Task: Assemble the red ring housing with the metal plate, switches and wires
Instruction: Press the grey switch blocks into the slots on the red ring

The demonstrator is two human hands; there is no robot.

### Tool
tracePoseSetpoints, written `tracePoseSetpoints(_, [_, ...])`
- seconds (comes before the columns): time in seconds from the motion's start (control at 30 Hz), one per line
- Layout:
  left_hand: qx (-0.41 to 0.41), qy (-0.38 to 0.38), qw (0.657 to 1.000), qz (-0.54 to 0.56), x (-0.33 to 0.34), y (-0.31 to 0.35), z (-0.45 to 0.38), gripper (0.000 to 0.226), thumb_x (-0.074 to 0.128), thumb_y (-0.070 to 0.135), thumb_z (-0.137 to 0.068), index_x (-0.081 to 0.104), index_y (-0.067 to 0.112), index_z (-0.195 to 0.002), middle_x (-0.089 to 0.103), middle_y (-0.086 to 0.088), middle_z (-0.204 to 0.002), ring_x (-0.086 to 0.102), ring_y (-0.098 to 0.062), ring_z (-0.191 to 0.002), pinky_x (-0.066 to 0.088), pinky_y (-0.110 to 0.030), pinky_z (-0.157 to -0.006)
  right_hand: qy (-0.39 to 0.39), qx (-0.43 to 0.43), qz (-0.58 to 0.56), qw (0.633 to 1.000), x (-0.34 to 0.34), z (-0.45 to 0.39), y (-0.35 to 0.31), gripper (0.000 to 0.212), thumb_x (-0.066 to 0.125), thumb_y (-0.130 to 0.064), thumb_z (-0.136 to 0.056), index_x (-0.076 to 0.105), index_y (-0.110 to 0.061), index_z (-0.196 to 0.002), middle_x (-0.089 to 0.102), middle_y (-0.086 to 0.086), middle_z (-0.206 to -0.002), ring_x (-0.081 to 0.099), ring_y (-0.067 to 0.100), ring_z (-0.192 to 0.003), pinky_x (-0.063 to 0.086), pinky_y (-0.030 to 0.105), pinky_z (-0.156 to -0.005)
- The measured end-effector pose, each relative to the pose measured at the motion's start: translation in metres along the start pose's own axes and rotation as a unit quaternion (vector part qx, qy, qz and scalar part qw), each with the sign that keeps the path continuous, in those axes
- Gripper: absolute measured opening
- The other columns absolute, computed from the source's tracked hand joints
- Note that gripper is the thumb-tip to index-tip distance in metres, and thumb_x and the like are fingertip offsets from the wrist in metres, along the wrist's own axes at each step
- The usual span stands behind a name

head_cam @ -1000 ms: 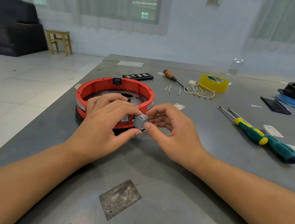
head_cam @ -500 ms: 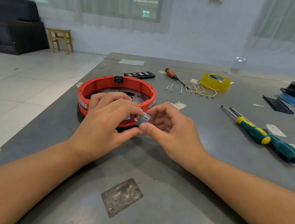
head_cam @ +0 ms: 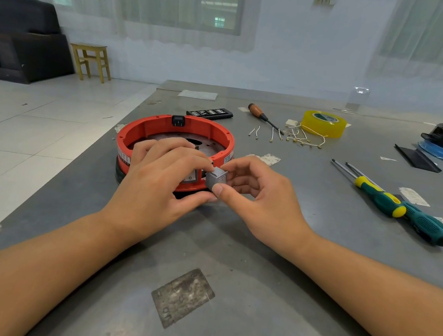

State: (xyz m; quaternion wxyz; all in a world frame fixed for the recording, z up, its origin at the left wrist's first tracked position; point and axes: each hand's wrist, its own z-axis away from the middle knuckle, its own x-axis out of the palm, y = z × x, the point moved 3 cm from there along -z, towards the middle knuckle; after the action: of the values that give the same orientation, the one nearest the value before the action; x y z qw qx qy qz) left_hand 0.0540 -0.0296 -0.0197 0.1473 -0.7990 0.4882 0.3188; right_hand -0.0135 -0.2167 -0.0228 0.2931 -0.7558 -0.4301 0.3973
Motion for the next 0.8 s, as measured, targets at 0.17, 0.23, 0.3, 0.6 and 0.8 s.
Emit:
tracePoseSetpoints(0.17, [-0.045,-0.010,0.999,-0.011,-0.002,-0.002,-0.001,0.045,0.062,0.054,-0.092,0.070,0.022,-0.123,0.068,0.008,-0.131,0.054,-0.022,-0.134,0.032,-0.047,-0.110,0.018,0.007,0.016,1.000,-0.001,-0.003,0.004,0.028,0.082,-0.022,-0.086,0.069,-0.019,-0.111,0.070,-0.007,-0.096,0.069,0.011,-0.089,0.059,0.025,-0.082])
tracePoseSetpoints(0.23, [-0.076,-0.005,0.997,-0.009,-0.002,-0.003,-0.001,0.040,0.055,0.044,-0.095,0.069,0.021,-0.125,0.067,0.007,-0.129,0.053,-0.021,-0.132,0.028,-0.040,-0.109,0.023,0.005,0.031,0.999,0.000,-0.003,0.005,0.028,0.081,-0.023,-0.086,0.069,-0.021,-0.112,0.070,-0.009,-0.097,0.069,0.009,-0.089,0.059,0.022,-0.080])
tracePoseSetpoints(0.3, [-0.103,-0.018,0.994,-0.014,-0.001,-0.005,0.000,0.039,0.054,0.037,-0.095,0.067,0.020,-0.127,0.068,0.005,-0.125,0.054,-0.020,-0.128,0.026,-0.038,-0.107,0.027,0.001,0.045,0.999,0.002,-0.005,0.006,0.028,0.081,-0.024,-0.086,0.070,-0.022,-0.111,0.069,-0.010,-0.096,0.069,0.008,-0.088,0.058,0.019,-0.079])
tracePoseSetpoints(0.6, [-0.139,-0.069,0.988,-0.026,0.005,-0.005,-0.002,0.041,0.054,0.037,-0.094,0.067,0.022,-0.130,0.070,0.006,-0.121,0.062,-0.020,-0.117,0.032,-0.040,-0.105,0.036,0.000,0.090,0.995,0.008,-0.011,0.008,0.026,0.081,-0.026,-0.086,0.069,-0.026,-0.109,0.069,-0.011,-0.094,0.067,0.006,-0.086,0.057,0.021,-0.077])
tracePoseSetpoints(0.8, [-0.146,-0.061,0.987,-0.029,0.007,-0.004,-0.003,0.038,0.054,0.039,-0.094,0.068,0.022,-0.125,0.071,0.006,-0.117,0.063,-0.020,-0.113,0.031,-0.038,-0.103,0.050,-0.005,0.108,0.993,0.012,-0.015,0.004,0.021,0.080,-0.030,-0.087,0.069,-0.029,-0.104,0.069,-0.018,-0.091,0.065,-0.001,-0.089,0.050,0.010,-0.071])
